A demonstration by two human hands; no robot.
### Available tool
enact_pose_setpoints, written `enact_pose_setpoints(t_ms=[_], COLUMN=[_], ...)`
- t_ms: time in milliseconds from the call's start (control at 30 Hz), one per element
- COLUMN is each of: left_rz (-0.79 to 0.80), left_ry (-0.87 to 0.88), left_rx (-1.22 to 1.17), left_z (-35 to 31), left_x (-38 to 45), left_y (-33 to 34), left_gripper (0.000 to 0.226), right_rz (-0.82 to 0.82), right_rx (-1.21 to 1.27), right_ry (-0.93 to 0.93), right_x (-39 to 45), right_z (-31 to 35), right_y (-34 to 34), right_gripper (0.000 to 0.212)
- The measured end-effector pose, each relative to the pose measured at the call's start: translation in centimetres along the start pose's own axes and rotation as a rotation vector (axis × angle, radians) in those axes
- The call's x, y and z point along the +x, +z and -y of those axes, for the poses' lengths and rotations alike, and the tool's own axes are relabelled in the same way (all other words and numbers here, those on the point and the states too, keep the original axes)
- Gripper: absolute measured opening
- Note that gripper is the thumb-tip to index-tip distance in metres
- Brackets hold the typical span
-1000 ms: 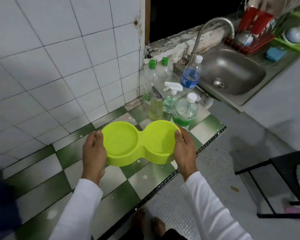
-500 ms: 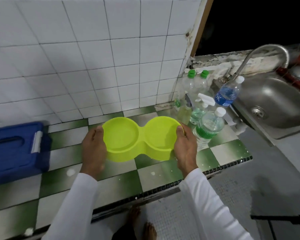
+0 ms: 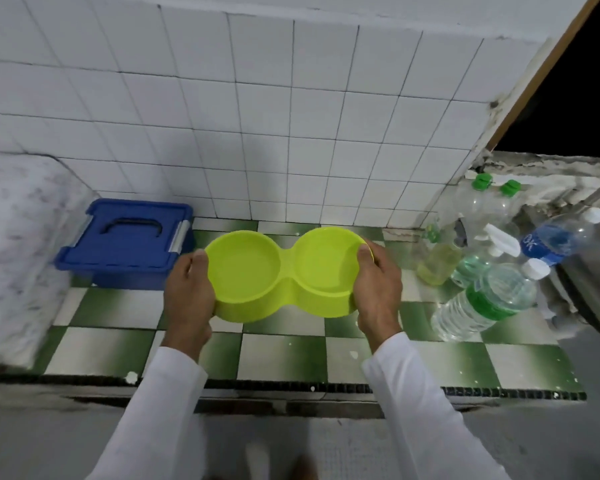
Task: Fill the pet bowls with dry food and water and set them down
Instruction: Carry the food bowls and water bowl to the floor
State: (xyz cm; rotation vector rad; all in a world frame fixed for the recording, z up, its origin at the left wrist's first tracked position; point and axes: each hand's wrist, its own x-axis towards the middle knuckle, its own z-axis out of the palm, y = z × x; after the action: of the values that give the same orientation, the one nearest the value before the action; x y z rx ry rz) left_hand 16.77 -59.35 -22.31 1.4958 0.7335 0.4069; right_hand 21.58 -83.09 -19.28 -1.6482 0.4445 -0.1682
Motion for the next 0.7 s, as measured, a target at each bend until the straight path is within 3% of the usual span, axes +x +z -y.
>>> enact_pose_setpoints(t_ms=[700], left_rz=[-0.476], left_ry=[0.047], left_rx=[-0.147], left_z=[-0.7], left_x=[1.9], left_y=[-26.8], left_gripper=[0.026], right_rz=[0.413], right_rx=[-0.012], right_ry=[-0.097], right_x=[-16.2], right_z=[3.6], right_y=[20.6], right_gripper=[0.026])
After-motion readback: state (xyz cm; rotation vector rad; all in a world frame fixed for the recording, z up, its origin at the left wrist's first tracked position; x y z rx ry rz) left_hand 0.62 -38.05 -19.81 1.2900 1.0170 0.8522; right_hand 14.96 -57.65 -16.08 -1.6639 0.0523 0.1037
